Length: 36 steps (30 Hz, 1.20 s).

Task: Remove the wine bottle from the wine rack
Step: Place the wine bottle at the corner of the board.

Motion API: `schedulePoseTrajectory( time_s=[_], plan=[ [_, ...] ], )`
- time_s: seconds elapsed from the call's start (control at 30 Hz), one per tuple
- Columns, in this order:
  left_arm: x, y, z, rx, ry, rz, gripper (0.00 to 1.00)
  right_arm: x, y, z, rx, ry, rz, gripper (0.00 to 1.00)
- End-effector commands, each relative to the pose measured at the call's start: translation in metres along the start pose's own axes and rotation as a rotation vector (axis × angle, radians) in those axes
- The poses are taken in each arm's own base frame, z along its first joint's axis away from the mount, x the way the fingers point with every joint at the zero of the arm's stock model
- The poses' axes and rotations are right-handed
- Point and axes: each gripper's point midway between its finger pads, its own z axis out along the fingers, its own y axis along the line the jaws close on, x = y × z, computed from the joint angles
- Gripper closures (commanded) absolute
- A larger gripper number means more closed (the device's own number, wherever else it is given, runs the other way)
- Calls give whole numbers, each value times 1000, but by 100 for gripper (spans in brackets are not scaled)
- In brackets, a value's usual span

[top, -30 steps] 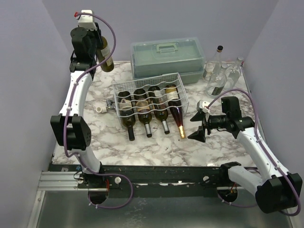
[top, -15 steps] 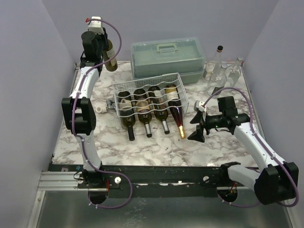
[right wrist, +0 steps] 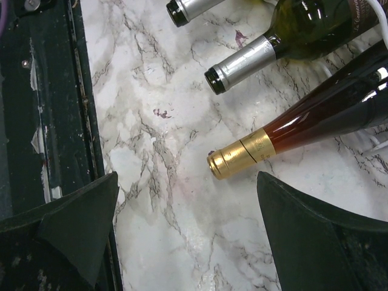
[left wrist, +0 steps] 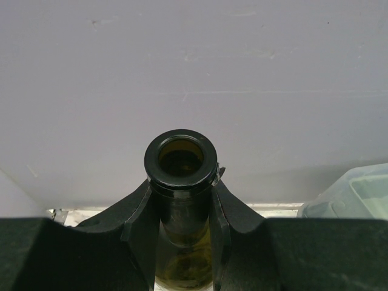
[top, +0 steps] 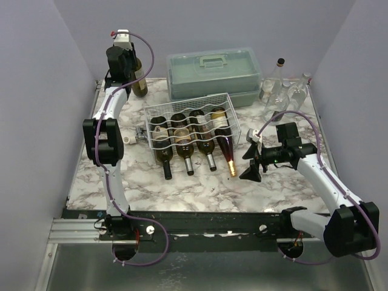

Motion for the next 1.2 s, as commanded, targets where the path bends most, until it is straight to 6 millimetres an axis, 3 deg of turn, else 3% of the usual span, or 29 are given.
schedulePoseTrajectory(
  time_s=[0.0, 0.4, 1.17],
  plan=[
    [-80, 7, 1, -26, -234, 2, 99, -3, -7, -4, 24, 13, -10, 1],
    [-63, 14, 4, -73, -209, -23, 81, -2, -7, -3, 22, 17, -5, 1],
    [-38, 16, 7, -91, -165, -69, 65, -2, -8, -4, 29, 19, -8, 1]
  ],
)
